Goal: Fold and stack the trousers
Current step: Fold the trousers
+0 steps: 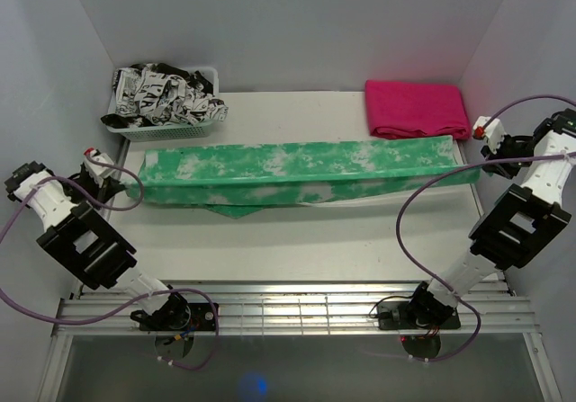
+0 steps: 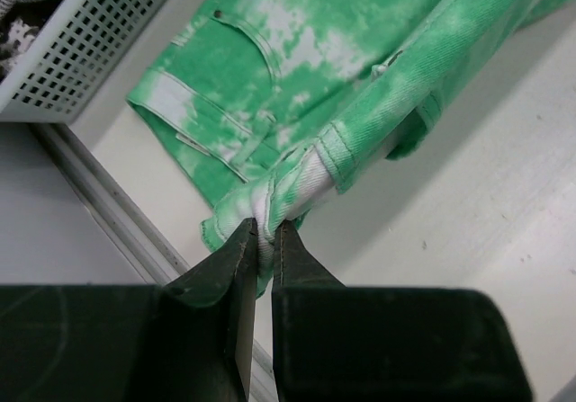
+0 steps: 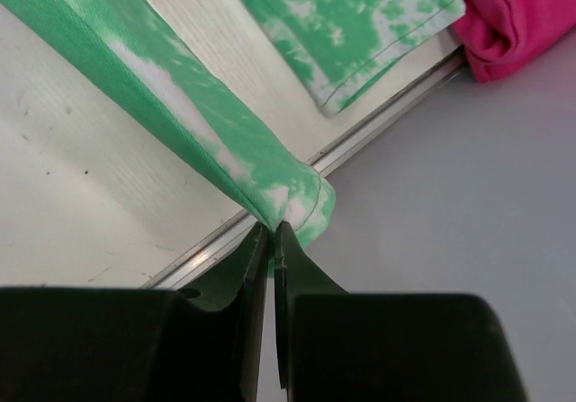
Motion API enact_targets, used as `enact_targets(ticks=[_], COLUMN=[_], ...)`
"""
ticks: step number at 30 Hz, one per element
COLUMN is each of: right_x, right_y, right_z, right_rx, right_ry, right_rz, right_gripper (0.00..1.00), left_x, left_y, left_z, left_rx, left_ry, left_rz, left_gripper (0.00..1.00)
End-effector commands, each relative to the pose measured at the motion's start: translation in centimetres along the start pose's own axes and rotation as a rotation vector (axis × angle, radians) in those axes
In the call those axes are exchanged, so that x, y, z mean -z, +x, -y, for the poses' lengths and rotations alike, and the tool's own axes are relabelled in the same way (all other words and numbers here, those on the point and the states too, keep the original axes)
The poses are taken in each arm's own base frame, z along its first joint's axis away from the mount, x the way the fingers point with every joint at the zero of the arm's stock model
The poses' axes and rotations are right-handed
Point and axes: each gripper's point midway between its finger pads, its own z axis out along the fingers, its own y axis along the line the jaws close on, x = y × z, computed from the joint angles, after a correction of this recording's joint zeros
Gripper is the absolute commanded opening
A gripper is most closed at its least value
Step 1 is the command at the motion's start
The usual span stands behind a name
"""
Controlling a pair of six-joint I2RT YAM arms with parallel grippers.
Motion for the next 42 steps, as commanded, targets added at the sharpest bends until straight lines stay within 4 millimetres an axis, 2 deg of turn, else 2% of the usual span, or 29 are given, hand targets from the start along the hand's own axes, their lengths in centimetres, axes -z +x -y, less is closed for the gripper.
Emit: enact_targets(ticks=[1, 2, 3, 5, 6, 12, 15, 16, 18, 22, 31, 36, 41, 42], right_x=[2.0, 1.6, 1.4, 0.7, 0.4, -1.9, -3.2, -3.5, -4.4, -6.6, -9.9, -9.5, -10.6, -10.6], right_y=[0.6, 0.6, 0.4, 0.0, -0.2, -0.2, 0.3, 0.3, 0.4, 0.8, 0.8, 0.2, 0.6, 0.2], right_z=[6.3, 6.7, 7.1, 8.4, 8.8, 11.1, 11.7, 12.0, 12.4, 12.7, 13.9, 15.4, 16.0, 16.3], right_rx=[-0.006, -0.007, -0.025, -0.007, -0.007, -0.022, -0.024, -0.023, -0.024, -0.034, -0.042, -0.034, 0.006, 0.012], right_ry=[0.201, 0.202, 0.212, 0.243, 0.252, 0.302, 0.307, 0.313, 0.314, 0.3, 0.312, 0.337, 0.338, 0.346], right_rz=[-0.069, -0.07, -0.071, -0.079, -0.082, -0.133, -0.167, -0.18, -0.196, -0.224, -0.26, -0.27, -0.321, -0.325], right_gripper=[0.08, 0.08, 0.08, 0.08, 0.08, 0.08, 0.08, 0.08, 0.08, 0.08, 0.08, 0.08, 0.08, 0.08], left_x=[1.0, 0.7, -0.4, -1.4, -2.6, -6.7, -8.2, -9.0, -10.0, -12.4, -14.7, -14.9, -15.3, -15.3], left_y=[-3.6, -4.0, -4.6, -4.7, -5.2, -5.7, -5.1, -4.1, -4.1, -2.4, 0.3, 1.0, 2.3, 2.5], left_z=[-6.4, -6.5, -7.1, -7.4, -8.2, -10.8, -11.8, -12.1, -12.6, -12.6, -13.0, -13.2, -13.6, -13.6], left_rx=[-0.162, -0.124, -0.158, -0.119, -0.155, -0.094, -0.079, -0.051, -0.056, -0.021, 0.036, 0.027, 0.043, 0.046], left_ry=[-0.193, -0.2, -0.208, -0.221, -0.238, -0.306, -0.335, -0.341, -0.355, -0.343, -0.358, -0.366, -0.384, -0.388], left_rz=[0.054, 0.049, 0.055, 0.032, 0.035, 0.002, -0.025, -0.051, -0.058, -0.105, -0.169, -0.187, -0.216, -0.217], left_gripper=[0.0, 0.0, 0.0, 0.0, 0.0, 0.0, 0.0, 0.0, 0.0, 0.0, 0.0, 0.0, 0.0, 0.0])
